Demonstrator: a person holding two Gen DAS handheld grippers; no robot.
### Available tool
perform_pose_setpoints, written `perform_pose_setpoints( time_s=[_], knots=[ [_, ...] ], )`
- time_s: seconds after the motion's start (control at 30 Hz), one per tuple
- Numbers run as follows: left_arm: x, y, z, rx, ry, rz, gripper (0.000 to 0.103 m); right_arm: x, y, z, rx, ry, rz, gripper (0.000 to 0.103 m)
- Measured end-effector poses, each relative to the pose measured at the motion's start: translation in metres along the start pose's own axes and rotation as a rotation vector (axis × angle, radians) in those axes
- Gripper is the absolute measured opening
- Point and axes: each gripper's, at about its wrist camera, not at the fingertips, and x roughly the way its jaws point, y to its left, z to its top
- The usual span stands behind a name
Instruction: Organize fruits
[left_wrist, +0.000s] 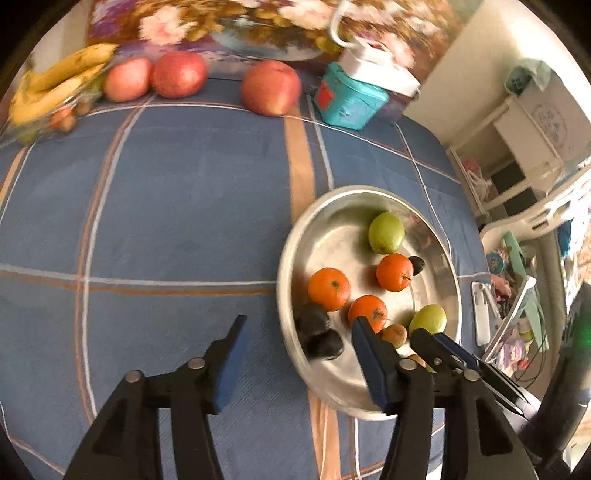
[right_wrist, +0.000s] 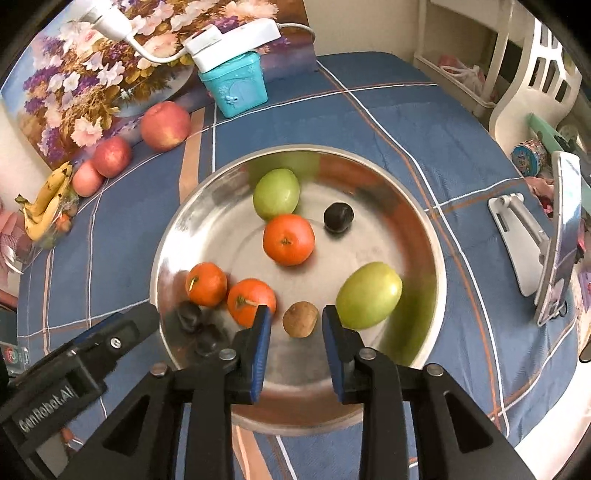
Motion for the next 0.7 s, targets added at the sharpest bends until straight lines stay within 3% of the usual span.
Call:
perform_pose_setpoints(
  time_s=[0.07,0.1,0.17,0.37,0.7],
  knots=[
    [-0.004,0.01,-0.006,-0.03,-0.012,0.027,0.084,-0.009,0.003,-0.009,-0.002,-0.013,0.004,0.03],
    [-0.007,0.017,-0.01,-0.047,-0.018,0.057,0.088,-0.012,0.004,-0.011,-0.006,-0.019,0.005,0.033],
    [-0.012,0.03,-0.017,-0.078,-0.032,0.115,0.101,-0.02,0.01,-0.019,-0.017,-0.033,0.007,0.06],
    [-0.032,0.065,-0.044,-0.148,-0.064,0.199,0.103,-0.028,0.03,-0.046,-0.064,-0.054,0.015,0.088],
    [-0.063,0.073,-0.081,-0.038,-0.105,0.386,0.103,-0.043,0.059,-0.085,-0.196,-0.13,-0.01,0.092]
  ],
)
